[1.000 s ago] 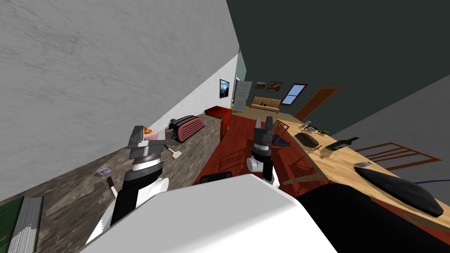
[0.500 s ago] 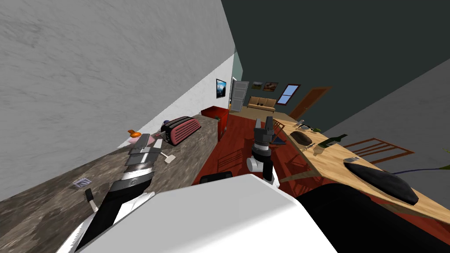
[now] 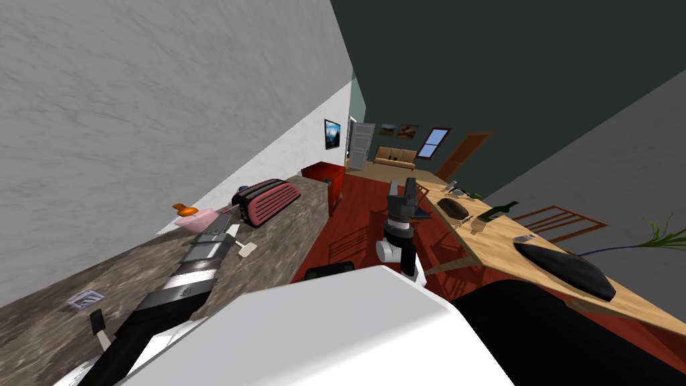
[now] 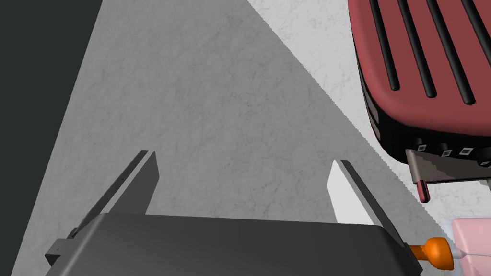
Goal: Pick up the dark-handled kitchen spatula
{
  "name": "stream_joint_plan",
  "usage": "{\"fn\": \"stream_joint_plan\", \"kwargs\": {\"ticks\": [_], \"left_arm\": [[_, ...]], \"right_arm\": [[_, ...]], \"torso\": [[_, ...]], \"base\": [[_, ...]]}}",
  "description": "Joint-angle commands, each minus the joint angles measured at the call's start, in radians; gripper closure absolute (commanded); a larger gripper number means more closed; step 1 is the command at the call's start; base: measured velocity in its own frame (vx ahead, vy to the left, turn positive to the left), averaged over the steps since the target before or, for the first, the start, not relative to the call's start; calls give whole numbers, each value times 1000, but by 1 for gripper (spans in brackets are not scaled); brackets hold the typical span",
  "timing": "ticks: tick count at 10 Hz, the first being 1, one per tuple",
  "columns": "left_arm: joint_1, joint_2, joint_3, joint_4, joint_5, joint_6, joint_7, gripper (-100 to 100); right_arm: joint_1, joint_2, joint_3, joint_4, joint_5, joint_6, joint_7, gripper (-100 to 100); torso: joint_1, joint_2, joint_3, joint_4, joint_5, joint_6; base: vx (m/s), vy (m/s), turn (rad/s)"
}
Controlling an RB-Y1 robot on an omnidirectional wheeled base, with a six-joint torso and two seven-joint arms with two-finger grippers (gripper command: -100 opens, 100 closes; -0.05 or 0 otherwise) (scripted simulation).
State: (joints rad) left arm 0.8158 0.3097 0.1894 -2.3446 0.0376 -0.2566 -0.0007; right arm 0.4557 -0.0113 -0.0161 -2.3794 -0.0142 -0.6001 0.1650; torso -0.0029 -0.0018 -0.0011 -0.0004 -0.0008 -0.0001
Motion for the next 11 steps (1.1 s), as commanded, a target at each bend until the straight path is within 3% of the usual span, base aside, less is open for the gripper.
{"fn": "stream_joint_plan", "kwargs": {"ticks": [1, 2, 4, 5, 6, 7, 10, 11], "left_arm": [[50, 40, 28, 20, 10, 6, -15, -100], [57, 40, 28, 20, 10, 6, -15, -100], [125, 101, 68, 21, 23, 63, -49, -100], [143, 101, 68, 21, 23, 65, -49, -100], [179, 130, 87, 21, 32, 96, -64, -100], [185, 130, 87, 21, 32, 96, -64, -100], [292, 213, 135, 25, 62, 191, -105, -100], [310, 213, 135, 25, 62, 192, -105, -100]], "right_arm": [[0, 0, 0, 0, 0, 0, 0, 0], [0, 0, 0, 0, 0, 0, 0, 0], [0, 0, 0, 0, 0, 0, 0, 0], [0, 0, 0, 0, 0, 0, 0, 0], [0, 0, 0, 0, 0, 0, 0, 0], [0, 0, 0, 0, 0, 0, 0, 0], [0, 0, 0, 0, 0, 0, 0, 0], [0, 0, 0, 0, 0, 0, 0, 0]], "torso": [[0, 0, 0, 0, 0, 0], [1, 0, 0, 0, 0, 0], [1, 1, 0, 0, 0, 0], [-1, -1, 0, 0, 0, 0], [0, 0, 0, 0, 0, 0], [0, 0, 0, 0, 0, 0], [0, -1, -1, 0, 0, 0], [0, -2, -1, 0, 0, 0]], "base": [[37, -39, -79], [25, -30, -33], [37, -50, -100], [39, -44, -33], [38, -39, -61], [29, -28, -38], [59, -36, -113], [57, -30, -33]]}}
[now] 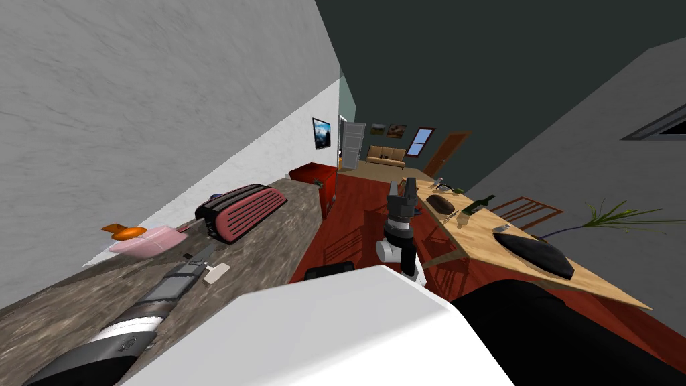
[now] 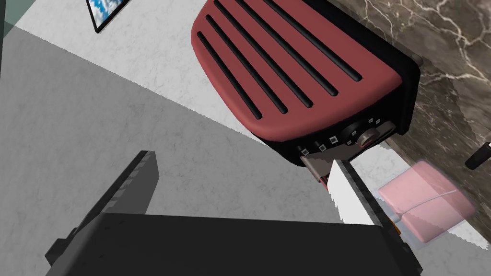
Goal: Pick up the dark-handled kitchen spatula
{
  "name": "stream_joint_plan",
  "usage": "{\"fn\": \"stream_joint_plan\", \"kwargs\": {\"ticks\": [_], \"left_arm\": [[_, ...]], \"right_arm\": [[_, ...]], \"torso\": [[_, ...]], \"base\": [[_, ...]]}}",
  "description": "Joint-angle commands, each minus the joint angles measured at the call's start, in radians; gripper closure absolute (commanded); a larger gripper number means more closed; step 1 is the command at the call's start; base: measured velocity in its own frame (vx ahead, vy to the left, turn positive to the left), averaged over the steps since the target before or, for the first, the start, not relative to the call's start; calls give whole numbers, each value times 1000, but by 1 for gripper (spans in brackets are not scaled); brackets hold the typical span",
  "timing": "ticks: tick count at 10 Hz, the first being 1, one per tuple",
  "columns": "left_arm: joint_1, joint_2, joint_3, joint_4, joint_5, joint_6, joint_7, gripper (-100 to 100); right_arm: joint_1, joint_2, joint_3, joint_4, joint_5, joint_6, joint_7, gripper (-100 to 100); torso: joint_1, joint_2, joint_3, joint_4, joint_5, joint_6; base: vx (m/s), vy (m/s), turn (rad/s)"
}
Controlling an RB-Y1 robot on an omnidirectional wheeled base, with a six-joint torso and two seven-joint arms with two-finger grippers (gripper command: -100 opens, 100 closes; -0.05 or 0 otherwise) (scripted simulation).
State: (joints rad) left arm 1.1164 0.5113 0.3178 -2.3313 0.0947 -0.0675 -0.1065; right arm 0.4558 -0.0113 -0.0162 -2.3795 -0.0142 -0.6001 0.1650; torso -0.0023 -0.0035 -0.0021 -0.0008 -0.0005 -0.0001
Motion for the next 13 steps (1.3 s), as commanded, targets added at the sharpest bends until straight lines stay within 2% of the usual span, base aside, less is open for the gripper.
{"fn": "stream_joint_plan", "kwargs": {"ticks": [1, 2, 3, 5, 6, 8, 9, 10, 13], "left_arm": [[49, 38, 20, 14, 18, 36, -10, -100], [77, 63, 31, 17, 32, 69, -19, -100], [87, 63, 31, 17, 32, 69, -19, -100], [152, 112, 47, 24, 63, 133, -31, -100], [159, 112, 47, 24, 63, 137, -31, -100], [225, 157, 54, 34, 100, 206, -36, -100], [255, 177, 55, 39, 120, 233, -36, -100], [255, 177, 55, 39, 120, 241, -36, -100], [334, 229, 48, 56, 183, 339, -29, -100]], "right_arm": [[0, 0, 0, 0, 0, 0, 0, 0], [0, 0, 0, 0, 0, 0, 0, 0], [0, 0, 0, 0, 0, 0, 0, 0], [0, 0, 0, 0, 0, 0, 0, 0], [0, 0, 0, 0, 0, 0, 0, 0], [0, 0, 0, 0, 0, 0, 0, 0], [0, 0, 0, 0, 0, 0, 0, 0], [0, 0, 0, 0, 0, 0, 0, 0], [0, 0, 0, 0, 0, 0, 0, 0]], "torso": [[0, 0, 0, 0, 0, 0], [1, 0, 0, 0, 0, 0], [1, 0, 0, 0, 0, 0], [2, 0, 0, 0, 0, 0], [3, -1, -1, 0, 1, 0], [3, 0, 0, 0, 1, 0], [4, -2, -1, 0, 1, 0], [5, -4, -2, -1, 1, 0], [4, -1, -1, 0, 1, 0]], "base": [[52, -19, -68], [62, -17, -121], [56, -8, -39], [75, 3, -97], [60, 15, -41], [81, 22, -92], [123, 44, -119], [72, 34, -36], [86, 42, -103]]}}
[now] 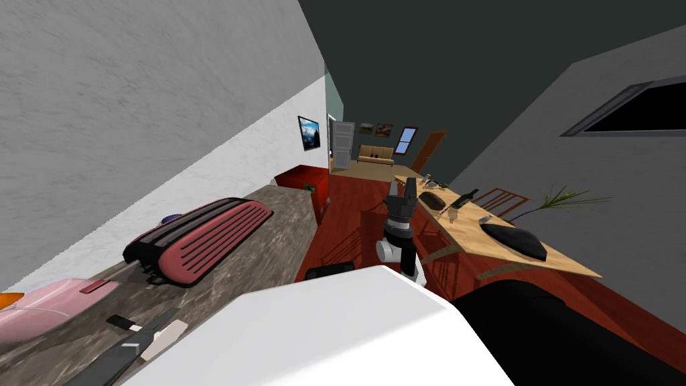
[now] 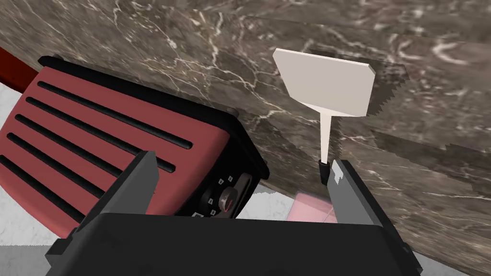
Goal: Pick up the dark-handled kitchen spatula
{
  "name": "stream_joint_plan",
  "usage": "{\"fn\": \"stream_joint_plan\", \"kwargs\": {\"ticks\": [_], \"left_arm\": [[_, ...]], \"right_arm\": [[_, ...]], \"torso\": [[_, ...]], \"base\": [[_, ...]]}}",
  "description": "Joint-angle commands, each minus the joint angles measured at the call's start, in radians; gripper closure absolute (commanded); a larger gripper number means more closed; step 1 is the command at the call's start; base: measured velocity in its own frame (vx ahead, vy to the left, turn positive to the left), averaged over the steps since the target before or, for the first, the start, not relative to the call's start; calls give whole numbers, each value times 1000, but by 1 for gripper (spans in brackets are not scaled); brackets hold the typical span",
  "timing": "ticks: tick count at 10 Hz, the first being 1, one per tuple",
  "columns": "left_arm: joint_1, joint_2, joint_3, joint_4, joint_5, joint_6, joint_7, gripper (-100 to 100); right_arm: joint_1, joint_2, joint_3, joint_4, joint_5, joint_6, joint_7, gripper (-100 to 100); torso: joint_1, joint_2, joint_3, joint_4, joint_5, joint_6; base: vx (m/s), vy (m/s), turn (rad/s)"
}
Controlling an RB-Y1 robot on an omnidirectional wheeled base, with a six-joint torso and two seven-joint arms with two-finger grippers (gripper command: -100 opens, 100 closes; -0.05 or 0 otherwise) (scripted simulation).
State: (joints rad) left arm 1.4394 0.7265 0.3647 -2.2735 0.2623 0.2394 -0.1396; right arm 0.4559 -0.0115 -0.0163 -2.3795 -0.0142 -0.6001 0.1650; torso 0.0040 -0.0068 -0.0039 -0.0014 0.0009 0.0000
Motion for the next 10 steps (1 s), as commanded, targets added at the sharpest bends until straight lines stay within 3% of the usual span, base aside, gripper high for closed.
{"fn": "stream_joint_plan", "kwargs": {"ticks": [1, 4, 5, 8, 10], "left_arm": [[11, 13, 1, -2, 16, 36, 5, -100], [57, 40, -10, 10, 60, 101, 14, -100], [57, 40, -10, 10, 60, 101, 14, -100], [114, 74, -28, 27, 123, 187, 31, -100], [131, 83, -35, 32, 142, 220, 36, -100]], "right_arm": [[0, 0, 0, 0, 0, 0, 0, 0], [0, 0, 0, 0, 0, 0, 0, 0], [0, 0, 0, 0, 0, 0, 0, 0], [0, 0, 0, 0, 0, 0, 0, 0], [0, 0, 0, 0, 0, 0, 0, 0]], "torso": [[0, 0, 0, 0, 0, 0], [-2, 3, 2, 1, 0, 0], [-1, 3, 1, 1, 0, 0], [-1, 0, 0, 0, 0, 0], [0, 1, 0, 0, 0, 0]], "base": [[86, 64, -26], [62, 43, -58], [60, 35, -38], [104, 60, -94], [74, 62, -45]]}}
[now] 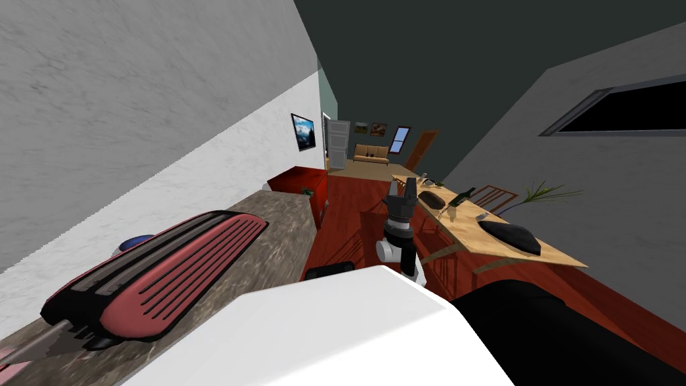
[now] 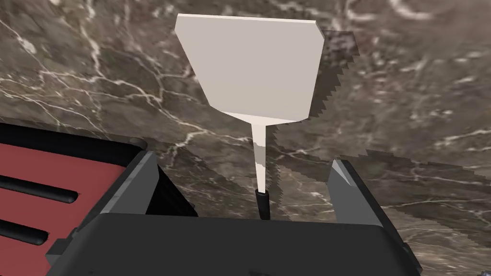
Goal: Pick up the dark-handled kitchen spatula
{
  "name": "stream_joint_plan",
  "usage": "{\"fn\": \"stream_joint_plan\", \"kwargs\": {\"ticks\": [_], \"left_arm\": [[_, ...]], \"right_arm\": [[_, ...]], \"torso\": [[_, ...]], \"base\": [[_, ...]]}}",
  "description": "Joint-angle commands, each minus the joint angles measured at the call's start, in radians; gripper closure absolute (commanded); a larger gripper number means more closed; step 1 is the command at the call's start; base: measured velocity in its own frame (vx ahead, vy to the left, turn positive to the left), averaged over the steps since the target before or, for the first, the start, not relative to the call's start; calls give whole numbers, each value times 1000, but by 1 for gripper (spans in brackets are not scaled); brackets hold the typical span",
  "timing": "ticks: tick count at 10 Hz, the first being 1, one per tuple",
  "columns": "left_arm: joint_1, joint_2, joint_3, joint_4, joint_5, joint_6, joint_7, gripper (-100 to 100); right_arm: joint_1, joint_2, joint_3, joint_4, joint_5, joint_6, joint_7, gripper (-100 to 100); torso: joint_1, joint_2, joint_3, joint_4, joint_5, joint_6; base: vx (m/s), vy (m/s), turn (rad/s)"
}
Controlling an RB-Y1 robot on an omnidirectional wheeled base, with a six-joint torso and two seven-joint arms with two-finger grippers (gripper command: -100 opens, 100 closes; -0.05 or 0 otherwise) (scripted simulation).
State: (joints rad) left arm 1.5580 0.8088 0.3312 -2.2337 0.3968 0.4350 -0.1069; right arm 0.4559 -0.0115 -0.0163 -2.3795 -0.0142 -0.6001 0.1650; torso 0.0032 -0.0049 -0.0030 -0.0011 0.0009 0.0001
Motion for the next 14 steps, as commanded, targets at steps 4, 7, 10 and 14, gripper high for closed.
{"fn": "stream_joint_plan", "kwargs": {"ticks": [4, 7, 10, 14], "left_arm": [[78, 43, -23, 10, 83, 131, 21, -100], [95, 52, -21, 5, 97, 153, 25, -100], [48, 42, -52, 57, 95, 153, 25, -100], [19, 35, -72, 90, 92, 149, 23, 100]], "right_arm": [[0, 0, 0, 0, 0, 0, 0, 0], [0, 0, 0, 0, 0, 0, 0, 0], [0, 0, 0, 0, 0, 0, 0, 0], [0, 0, 0, 0, 0, 0, 0, 0]], "torso": [[0, -2, -1, -1, 0, 0], [0, -3, -2, -1, 0, 0], [-5, 5, 3, 1, -1, 0], [-5, 7, 4, 2, -1, -1]], "base": [[116, 70, -103], [91, 56, -46], [-13, -1, -80], [-20, -2, -48]]}}
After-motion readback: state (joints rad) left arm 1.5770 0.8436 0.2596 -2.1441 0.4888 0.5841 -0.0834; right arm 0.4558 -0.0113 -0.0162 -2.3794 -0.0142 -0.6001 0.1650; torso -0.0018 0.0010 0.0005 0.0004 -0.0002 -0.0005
